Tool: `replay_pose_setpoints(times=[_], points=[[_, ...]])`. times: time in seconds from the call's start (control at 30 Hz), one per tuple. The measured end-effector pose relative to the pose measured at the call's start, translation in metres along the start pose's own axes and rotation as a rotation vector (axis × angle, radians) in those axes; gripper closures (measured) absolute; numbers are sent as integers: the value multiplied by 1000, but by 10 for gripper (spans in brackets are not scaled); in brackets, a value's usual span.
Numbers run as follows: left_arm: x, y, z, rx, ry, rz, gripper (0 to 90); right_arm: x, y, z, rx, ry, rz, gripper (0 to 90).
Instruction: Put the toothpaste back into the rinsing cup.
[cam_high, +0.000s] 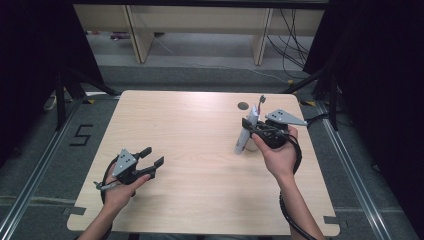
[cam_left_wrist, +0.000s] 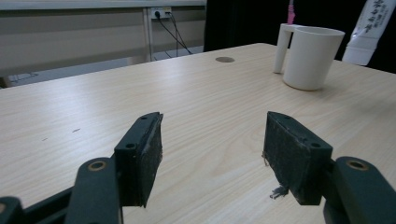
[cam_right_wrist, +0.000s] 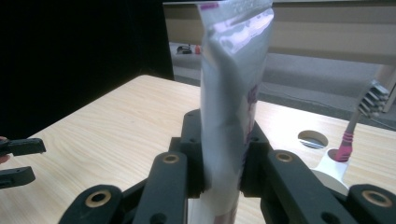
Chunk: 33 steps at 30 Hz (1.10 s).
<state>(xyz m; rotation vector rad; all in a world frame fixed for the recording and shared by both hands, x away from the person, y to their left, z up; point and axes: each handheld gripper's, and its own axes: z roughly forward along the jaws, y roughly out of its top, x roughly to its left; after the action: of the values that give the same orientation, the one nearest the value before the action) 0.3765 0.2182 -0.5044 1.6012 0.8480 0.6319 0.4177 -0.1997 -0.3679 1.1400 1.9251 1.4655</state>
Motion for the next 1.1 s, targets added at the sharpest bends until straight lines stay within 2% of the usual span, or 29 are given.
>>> replay_pose_setpoints(times=[0.03, 0.07, 0.3, 0.43, 0.5, 0.57, 0.67, 0.77, 0.93, 0.97, 1.0, 1.07, 1.1], points=[[0, 0, -1, 11, 9, 2, 368, -2, 0, 0, -15, -4, -13, 766], [1, -1, -1, 13, 15, 8, 368, -1, 1, -1, -3, -3, 9, 766], [4, -6, 0, 6, 29, 7, 356, -6, 4, -2, -18, -36, -6, 767], [5, -9, 1, 11, 36, 0, 354, -8, 5, -3, -18, -39, 12, 766], [6, -10, 1, 18, 38, -1, 352, -10, 6, -3, -23, -42, -8, 766], [6, -12, 2, 11, 34, 0, 350, -10, 7, -3, -16, -42, 5, 766], [6, -12, 2, 10, 39, 6, 348, -12, 9, -4, -23, -49, -8, 766], [7, -13, 1, 24, 47, 9, 347, -13, 12, -5, -24, -53, 5, 766], [7, -14, 2, 25, 51, 13, 343, -14, 16, -6, -30, -67, -13, 766], [7, -15, 3, 12, 45, 12, 342, -14, 17, -7, -28, -76, -10, 767], [7, -15, 2, 28, 52, 15, 342, -15, 18, -7, -28, -75, -15, 766], [7, -15, 2, 30, 53, 17, 341, -16, 20, -6, -30, -76, -16, 767], [7, -15, 2, 32, 51, 17, 341, -18, 20, -7, -37, -88, -39, 766]])
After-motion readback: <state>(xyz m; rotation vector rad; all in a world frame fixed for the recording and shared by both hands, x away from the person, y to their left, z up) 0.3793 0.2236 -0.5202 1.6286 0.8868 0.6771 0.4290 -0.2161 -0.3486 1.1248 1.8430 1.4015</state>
